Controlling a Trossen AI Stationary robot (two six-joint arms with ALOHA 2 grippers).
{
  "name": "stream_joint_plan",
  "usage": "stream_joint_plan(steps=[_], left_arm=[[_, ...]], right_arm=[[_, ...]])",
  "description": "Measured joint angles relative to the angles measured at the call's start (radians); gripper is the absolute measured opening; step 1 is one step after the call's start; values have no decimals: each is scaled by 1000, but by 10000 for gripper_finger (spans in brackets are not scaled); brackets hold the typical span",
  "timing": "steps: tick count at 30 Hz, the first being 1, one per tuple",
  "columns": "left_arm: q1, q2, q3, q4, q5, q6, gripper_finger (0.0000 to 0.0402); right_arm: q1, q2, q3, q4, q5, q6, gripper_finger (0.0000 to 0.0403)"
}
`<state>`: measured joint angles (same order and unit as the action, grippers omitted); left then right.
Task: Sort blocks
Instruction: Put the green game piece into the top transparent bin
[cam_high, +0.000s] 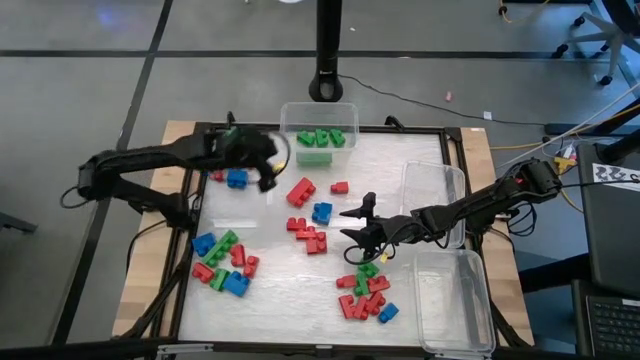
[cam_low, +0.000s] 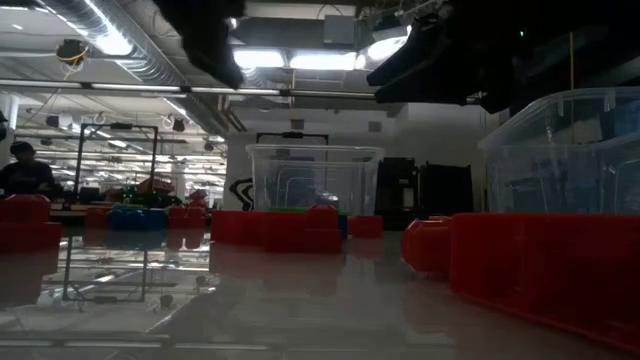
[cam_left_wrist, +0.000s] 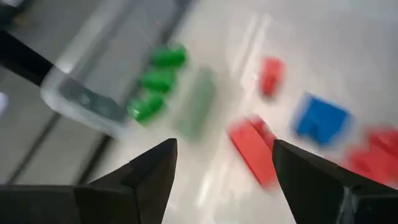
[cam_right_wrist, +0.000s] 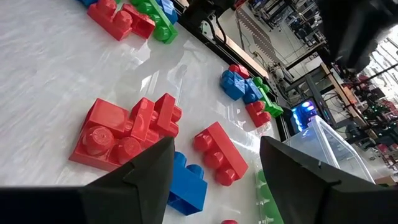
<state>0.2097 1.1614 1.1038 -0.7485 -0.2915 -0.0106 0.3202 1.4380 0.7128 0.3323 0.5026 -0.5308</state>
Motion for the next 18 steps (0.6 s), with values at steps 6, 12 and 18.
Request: stream_joint_plan(steps=[6, 12, 18], left_arm=[[-175, -55, 0, -279, -3, -305, 251], [-319, -36, 0, -479, -8, -597, 251], [-434, 23, 0, -555, -18, -771, 251]], right_arm=[[0, 0, 0, 1, 0, 1, 234], [0, 0, 0, 2, 0, 2, 234], [0, 0, 0, 3, -1, 5, 234]])
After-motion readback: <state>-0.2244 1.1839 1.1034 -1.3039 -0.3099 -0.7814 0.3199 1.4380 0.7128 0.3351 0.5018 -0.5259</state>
